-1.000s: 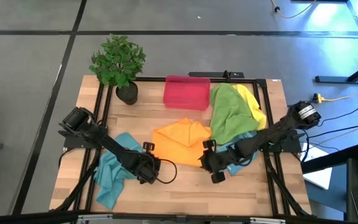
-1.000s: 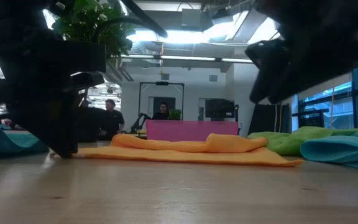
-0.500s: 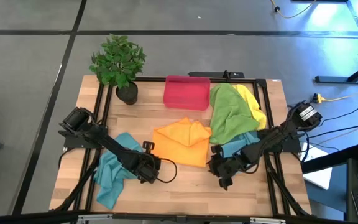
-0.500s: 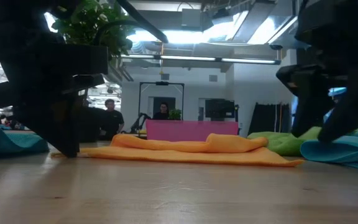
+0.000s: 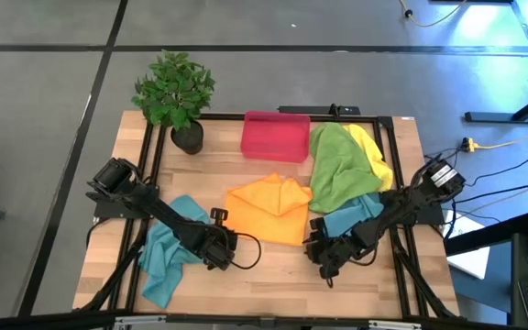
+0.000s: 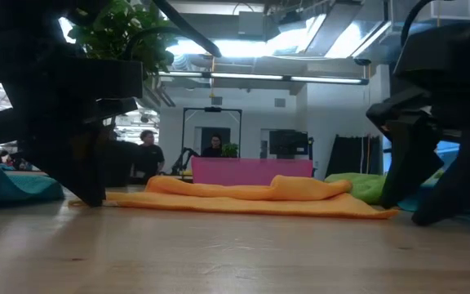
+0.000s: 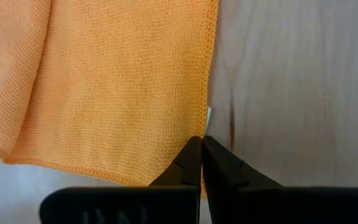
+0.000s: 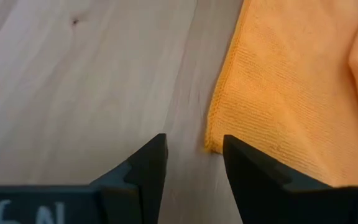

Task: Roll microfiber towels into tight, uniform cylinder then place into a basket
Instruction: Fold the orange towel

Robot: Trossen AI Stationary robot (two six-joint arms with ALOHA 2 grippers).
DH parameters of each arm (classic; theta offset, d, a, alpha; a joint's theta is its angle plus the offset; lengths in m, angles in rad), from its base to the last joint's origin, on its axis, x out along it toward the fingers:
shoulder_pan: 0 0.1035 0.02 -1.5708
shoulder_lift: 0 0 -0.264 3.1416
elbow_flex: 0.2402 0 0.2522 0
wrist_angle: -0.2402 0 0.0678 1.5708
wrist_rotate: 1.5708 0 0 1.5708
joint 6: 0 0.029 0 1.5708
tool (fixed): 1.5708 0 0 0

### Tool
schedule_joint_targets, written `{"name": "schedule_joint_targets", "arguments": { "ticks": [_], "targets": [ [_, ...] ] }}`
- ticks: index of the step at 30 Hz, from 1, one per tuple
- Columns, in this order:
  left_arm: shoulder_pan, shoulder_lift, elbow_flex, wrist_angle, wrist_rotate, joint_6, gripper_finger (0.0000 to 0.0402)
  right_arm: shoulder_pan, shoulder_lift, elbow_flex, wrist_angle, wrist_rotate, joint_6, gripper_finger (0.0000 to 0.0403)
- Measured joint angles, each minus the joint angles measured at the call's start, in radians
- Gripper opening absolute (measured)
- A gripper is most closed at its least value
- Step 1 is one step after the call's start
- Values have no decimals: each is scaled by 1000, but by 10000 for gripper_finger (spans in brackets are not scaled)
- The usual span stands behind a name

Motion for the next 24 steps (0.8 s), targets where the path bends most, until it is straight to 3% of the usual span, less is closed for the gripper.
{"name": "schedule_joint_targets", "arguments": {
  "ticks": [7, 13, 24],
  "targets": [
    [0, 0, 0, 9, -1, 0, 1, -10, 5, -1, 27, 32, 2, 161],
    [-5, 0, 0, 10, -2, 6, 1, -26, 33, 1, 39, 29, 108, 141],
    [-37, 6, 30, -32, -20, 27, 0, -23, 46, 36, 10, 8, 152, 9]
  ]
}}
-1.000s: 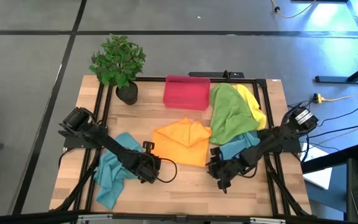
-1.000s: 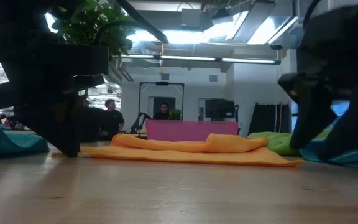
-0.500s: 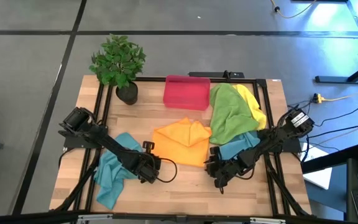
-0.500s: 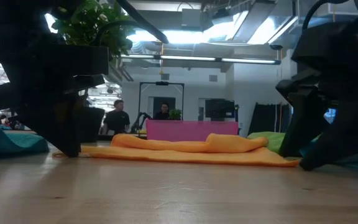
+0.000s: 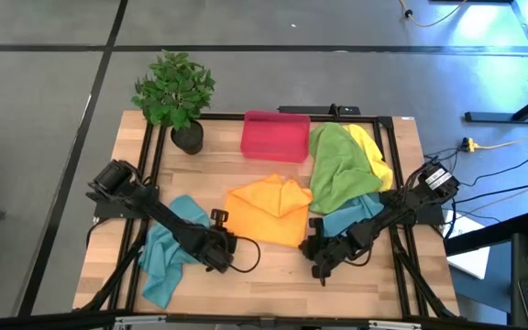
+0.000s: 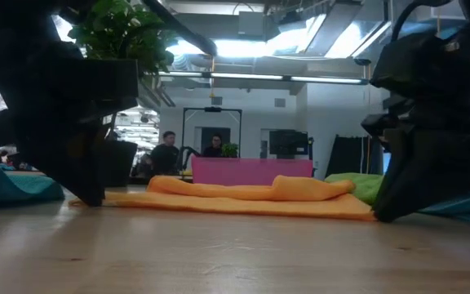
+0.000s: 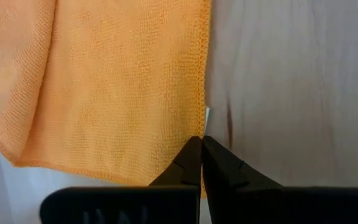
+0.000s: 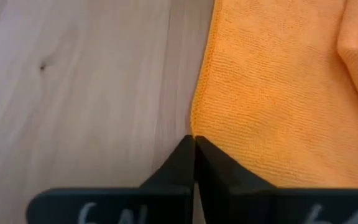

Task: Roll microfiber towels into tight, uniform cylinder then place into a basket
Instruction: Fold the orange towel

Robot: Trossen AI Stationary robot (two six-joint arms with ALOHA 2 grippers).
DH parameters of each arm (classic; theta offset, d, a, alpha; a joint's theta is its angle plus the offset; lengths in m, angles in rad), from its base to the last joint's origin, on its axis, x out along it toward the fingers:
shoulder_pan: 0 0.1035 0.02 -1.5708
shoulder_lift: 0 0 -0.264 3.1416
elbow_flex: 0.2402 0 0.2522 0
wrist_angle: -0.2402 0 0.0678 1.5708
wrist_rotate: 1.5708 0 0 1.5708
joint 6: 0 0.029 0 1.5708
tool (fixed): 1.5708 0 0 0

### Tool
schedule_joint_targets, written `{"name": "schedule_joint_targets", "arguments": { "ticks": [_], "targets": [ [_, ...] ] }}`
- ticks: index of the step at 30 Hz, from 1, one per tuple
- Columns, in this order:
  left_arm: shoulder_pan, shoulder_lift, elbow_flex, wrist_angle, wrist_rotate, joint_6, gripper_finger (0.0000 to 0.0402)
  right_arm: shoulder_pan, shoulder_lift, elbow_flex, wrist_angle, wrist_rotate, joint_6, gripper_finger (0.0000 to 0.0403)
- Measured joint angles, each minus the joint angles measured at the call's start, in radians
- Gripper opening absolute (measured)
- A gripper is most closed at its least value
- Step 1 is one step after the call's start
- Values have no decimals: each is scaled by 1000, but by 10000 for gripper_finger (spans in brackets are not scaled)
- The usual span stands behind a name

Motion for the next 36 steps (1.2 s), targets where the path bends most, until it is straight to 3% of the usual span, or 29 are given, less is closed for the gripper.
{"name": "schedule_joint_targets", "arguments": {
  "ticks": [9, 12, 21, 26, 32, 36],
  "targets": [
    [-53, -2, 191, -193, -1, -34, 0, 31, -90, 194, -284, 7, -2, 6],
    [-71, -2, 268, -261, -31, -34, 0, 50, -124, 285, -396, 58, -15, 6],
    [-93, -4, 579, -682, -261, -28, 0, 77, -226, 560, -853, 276, -34, 3],
    [-70, -5, 747, -933, -399, -29, 0, 42, -302, 667, -999, 385, -62, 4],
    [1, -77, 868, -933, -524, 123, 0, -62, -389, 727, -1008, 424, -190, 4],
    [62, -142, 896, -937, -609, 138, 0, -148, -430, 751, -994, 426, -264, 4]
  ]
}}
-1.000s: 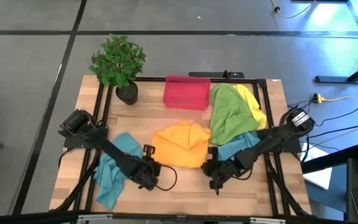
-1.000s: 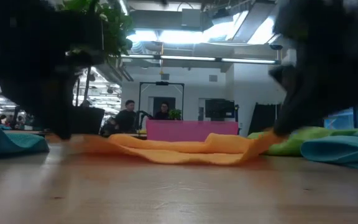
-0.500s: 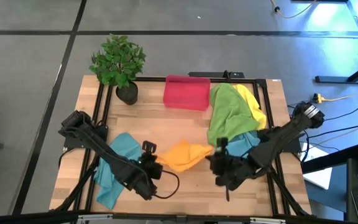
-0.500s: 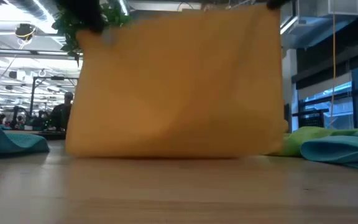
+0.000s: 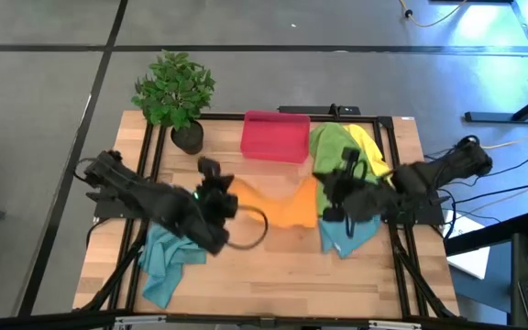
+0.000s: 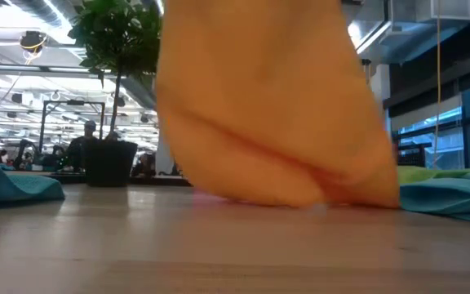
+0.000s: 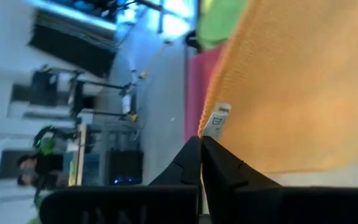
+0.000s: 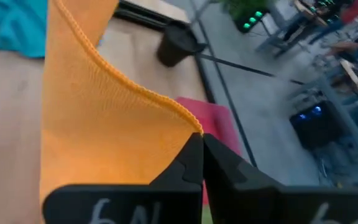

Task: Roll microfiber towels into tight, uniform cylinder then place into a basket
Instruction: Fold the orange towel

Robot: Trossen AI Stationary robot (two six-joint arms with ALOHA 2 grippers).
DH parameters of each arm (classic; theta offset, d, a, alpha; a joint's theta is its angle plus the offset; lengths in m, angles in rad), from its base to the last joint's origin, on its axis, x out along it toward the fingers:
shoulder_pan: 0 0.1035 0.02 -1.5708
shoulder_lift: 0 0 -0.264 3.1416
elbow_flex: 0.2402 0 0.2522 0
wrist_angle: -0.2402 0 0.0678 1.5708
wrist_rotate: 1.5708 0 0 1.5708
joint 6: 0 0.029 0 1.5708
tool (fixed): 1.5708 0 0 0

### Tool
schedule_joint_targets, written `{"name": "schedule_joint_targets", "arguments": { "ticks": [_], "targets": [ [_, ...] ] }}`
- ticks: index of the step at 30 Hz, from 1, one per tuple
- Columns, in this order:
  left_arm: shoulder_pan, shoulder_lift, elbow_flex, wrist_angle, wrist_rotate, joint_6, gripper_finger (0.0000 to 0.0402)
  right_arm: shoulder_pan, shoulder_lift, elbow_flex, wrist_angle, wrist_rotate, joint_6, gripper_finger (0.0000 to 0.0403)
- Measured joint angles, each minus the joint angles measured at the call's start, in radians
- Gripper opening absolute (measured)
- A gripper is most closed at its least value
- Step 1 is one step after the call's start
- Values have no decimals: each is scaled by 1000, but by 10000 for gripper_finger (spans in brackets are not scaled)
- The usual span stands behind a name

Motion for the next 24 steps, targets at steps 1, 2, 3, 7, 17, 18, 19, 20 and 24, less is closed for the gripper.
{"name": "schedule_joint_targets", "arguments": {
  "ticks": [1, 2, 3, 7, 17, 18, 19, 20, 24],
  "targets": [
    [18, -21, 6, -1, -14, 3, 0, -20, -9, 4, 9, 0, -17, 4],
    [33, -44, 7, 0, -25, 1, 0, -37, -18, 8, 26, 0, -38, 4],
    [45, -65, 7, 4, -27, -10, 0, -52, -29, 11, 44, -4, -59, 4],
    [105, -141, -28, 114, 50, -25, 0, -107, -60, 12, 139, -68, -137, 4],
    [82, -492, -587, 677, 160, 44, 0, -172, -72, 12, 242, -212, -198, 4],
    [78, -534, -657, 764, 183, 73, 0, -175, -72, 12, 243, -214, -201, 4],
    [75, -577, -723, 849, 204, 104, 0, -179, -72, 12, 244, -215, -207, 4],
    [75, -622, -785, 936, 226, 140, 0, -181, -72, 12, 248, -215, -210, 4],
    [95, -789, -963, 1212, 247, 331, 0, -205, -71, 12, 268, -215, -235, 4]
  ]
}}
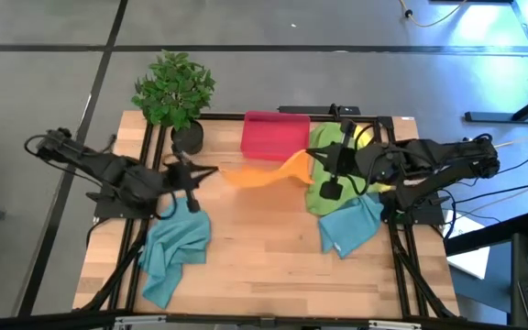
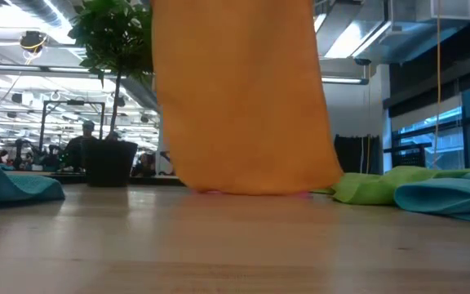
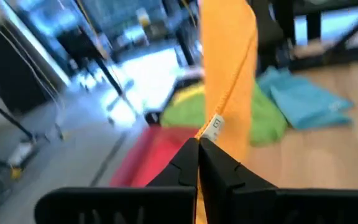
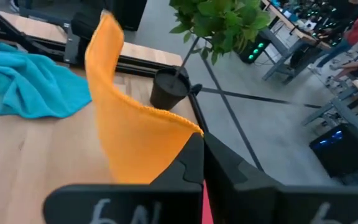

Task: Roll microfiber towels into tight, uniform cylinder then place into a basket
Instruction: Fold the orange towel

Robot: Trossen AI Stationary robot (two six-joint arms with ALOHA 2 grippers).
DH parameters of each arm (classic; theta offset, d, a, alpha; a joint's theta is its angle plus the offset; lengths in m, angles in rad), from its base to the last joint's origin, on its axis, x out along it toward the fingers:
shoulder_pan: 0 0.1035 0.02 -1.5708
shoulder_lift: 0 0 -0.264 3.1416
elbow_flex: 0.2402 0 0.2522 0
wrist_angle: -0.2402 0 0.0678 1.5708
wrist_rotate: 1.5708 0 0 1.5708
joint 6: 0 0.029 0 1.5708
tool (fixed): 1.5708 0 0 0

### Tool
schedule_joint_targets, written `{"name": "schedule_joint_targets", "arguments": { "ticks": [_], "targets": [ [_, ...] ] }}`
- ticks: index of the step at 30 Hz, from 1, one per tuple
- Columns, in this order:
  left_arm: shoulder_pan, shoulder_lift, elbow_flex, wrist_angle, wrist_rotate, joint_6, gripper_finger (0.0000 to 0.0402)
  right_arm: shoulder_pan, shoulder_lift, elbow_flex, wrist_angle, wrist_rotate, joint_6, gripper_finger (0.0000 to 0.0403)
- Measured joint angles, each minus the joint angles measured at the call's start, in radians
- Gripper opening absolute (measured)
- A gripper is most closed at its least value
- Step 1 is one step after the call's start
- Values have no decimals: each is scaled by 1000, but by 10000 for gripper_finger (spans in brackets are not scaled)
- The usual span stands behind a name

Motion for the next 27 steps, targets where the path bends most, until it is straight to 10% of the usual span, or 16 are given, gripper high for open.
{"name": "schedule_joint_targets", "arguments": {
  "ticks": [11, 27],
  "targets": [
    [177, -191, 46, 181, 90, 334, 0, -153, 0, 0, 134, -16, -132, 4],
    [229, -160, 0, 99, 221, 242, 0, -189, 0, -9, 103, -194, -50, 3]
  ]
}}
